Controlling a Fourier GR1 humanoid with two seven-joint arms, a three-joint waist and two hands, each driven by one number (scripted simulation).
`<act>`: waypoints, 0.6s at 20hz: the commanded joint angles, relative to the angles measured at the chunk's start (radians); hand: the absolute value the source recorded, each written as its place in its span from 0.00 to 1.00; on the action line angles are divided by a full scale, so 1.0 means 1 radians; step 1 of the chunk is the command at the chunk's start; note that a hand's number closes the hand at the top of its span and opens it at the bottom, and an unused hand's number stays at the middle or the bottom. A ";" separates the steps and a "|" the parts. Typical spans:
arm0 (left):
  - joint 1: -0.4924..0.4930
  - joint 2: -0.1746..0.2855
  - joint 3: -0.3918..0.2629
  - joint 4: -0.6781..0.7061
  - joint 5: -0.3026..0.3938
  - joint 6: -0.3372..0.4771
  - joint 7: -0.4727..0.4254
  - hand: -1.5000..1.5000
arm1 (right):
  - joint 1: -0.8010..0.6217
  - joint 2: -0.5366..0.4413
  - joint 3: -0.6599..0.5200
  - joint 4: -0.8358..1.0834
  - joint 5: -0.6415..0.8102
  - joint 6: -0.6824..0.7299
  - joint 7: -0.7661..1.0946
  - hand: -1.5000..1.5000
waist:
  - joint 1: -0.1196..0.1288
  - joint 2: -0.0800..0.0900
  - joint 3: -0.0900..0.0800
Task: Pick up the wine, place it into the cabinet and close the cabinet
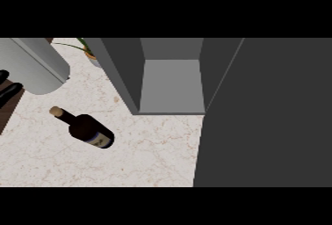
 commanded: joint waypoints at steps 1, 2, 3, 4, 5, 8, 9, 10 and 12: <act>-0.019 -0.034 -0.047 0.044 -0.084 -0.012 -0.021 0.00 | 0.059 0.023 0.021 -0.176 -0.048 -0.022 0.070 0.00 | -0.009 0.000 0.000; 0.026 -0.070 -0.070 0.017 -0.129 -0.017 -0.037 0.00 | 0.015 0.007 -0.003 -0.143 -0.051 -0.026 0.086 0.00 | -0.004 0.000 0.000; -0.043 -0.006 -0.028 0.006 -0.046 0.057 0.043 0.00 | 0.030 0.012 0.011 -0.183 -0.042 -0.036 0.107 0.00 | -0.006 -0.001 0.000; -0.048 -0.041 -0.061 0.039 -0.108 0.045 0.006 0.00 | -0.019 0.026 0.032 -0.124 -0.014 -0.051 0.087 0.00 | -0.004 0.001 0.000; -0.001 -0.051 -0.039 0.090 -0.083 -0.044 -0.021 0.00 | -0.106 -0.023 -0.048 -0.123 -0.075 -0.066 0.188 0.00 | -0.004 0.000 -0.001; -0.047 -0.101 -0.104 0.103 -0.247 0.019 -0.076 0.00 | -0.047 -0.004 -0.003 -0.133 -0.062 -0.039 0.147 0.00 | -0.008 0.001 0.000; -0.075 -0.082 -0.067 0.177 -0.205 -0.015 -0.081 0.00 | -0.129 -0.016 0.018 -0.154 -0.026 -0.075 0.222 0.00 | -0.011 0.000 -0.001; -0.028 -0.051 -0.015 0.135 -0.147 -0.041 -0.047 0.00 | -0.083 -0.025 -0.026 -0.183 -0.049 -0.065 0.213 0.00 | -0.004 -0.001 0.000; -0.042 -0.086 -0.036 0.210 -0.211 -0.067 -0.108 0.00 | -0.113 -0.013 0.030 -0.162 -0.009 -0.077 0.223 0.00 | -0.006 0.000 -0.001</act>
